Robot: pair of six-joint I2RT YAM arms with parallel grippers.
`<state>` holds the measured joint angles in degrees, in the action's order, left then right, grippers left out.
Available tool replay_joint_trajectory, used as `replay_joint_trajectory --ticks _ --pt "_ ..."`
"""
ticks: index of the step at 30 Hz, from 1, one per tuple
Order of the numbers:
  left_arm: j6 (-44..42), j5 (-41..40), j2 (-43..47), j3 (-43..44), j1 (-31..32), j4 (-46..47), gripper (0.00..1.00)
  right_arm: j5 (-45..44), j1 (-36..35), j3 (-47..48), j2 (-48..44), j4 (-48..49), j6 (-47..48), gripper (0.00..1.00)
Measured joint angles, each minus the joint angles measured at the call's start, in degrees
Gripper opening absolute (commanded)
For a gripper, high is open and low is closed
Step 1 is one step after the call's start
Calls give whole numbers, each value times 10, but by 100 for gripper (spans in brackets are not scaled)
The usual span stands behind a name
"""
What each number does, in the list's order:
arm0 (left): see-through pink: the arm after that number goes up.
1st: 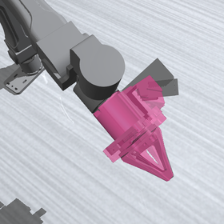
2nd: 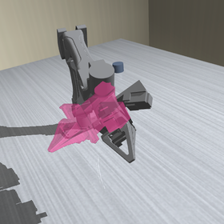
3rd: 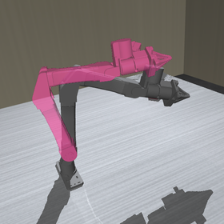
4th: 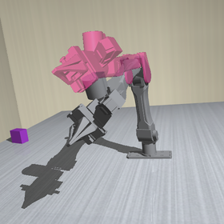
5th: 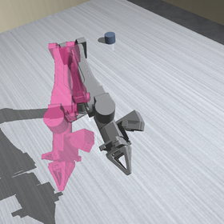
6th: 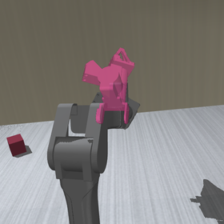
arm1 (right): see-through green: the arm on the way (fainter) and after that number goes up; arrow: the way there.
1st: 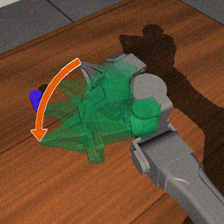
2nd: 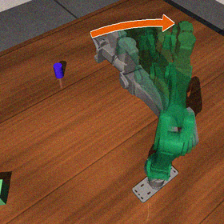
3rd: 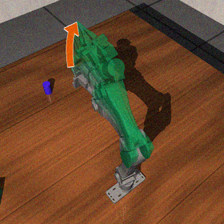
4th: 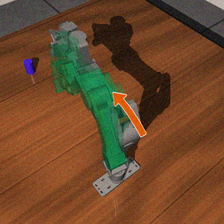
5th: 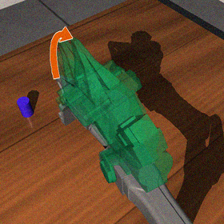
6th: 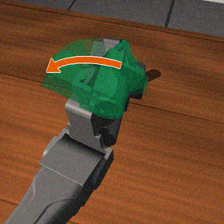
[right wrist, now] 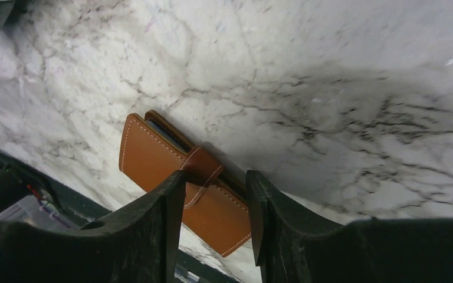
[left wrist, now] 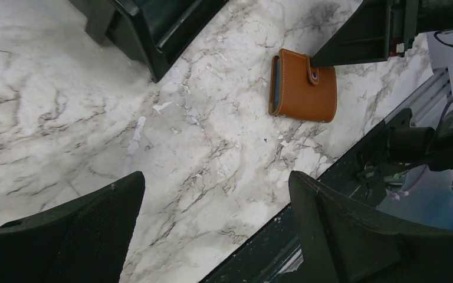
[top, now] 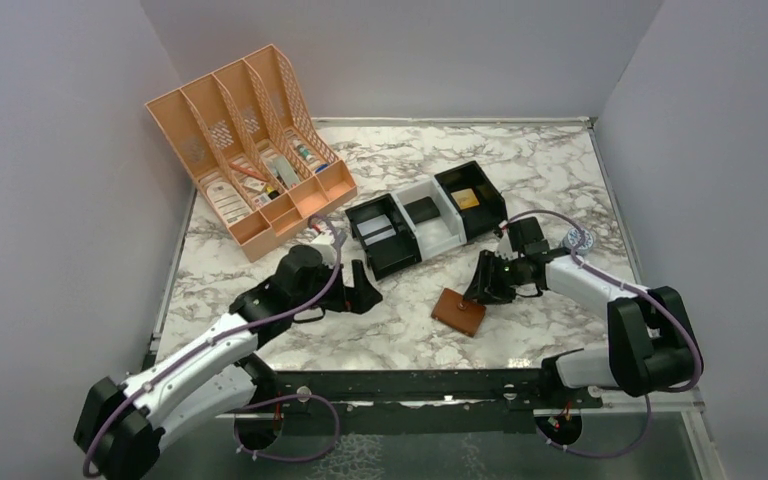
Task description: Take the credit cards out of the card holder
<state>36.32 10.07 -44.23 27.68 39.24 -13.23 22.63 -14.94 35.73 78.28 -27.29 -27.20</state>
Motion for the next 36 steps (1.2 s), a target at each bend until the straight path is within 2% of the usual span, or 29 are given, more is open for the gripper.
replay_joint_trajectory --ticks 3,7,10,14,18,24,30,36 --pt "19 17 -71 -1 17 42 94 19 -14 -33 -24 23 -27 44" --pt "54 15 -138 -2 57 99 89 59 -74 -68 -48 47 -59 43" --pt "81 3 -182 -2 81 137 86 68 -115 -68 -47 47 -73 44" --pt "115 -33 -223 -2 118 162 82 52 -129 -56 -70 30 -73 45" --pt "149 -66 -240 -2 169 175 72 19 -133 -3 -75 0 -48 44" --pt "213 -116 -250 -11 224 195 71 -24 -183 12 -82 -17 -24 39" --pt "262 -161 -246 -37 228 208 71 -105 -264 35 -44 -54 -30 37" --pt "285 -186 -208 -69 229 222 70 -153 -278 43 -44 -71 -30 37"
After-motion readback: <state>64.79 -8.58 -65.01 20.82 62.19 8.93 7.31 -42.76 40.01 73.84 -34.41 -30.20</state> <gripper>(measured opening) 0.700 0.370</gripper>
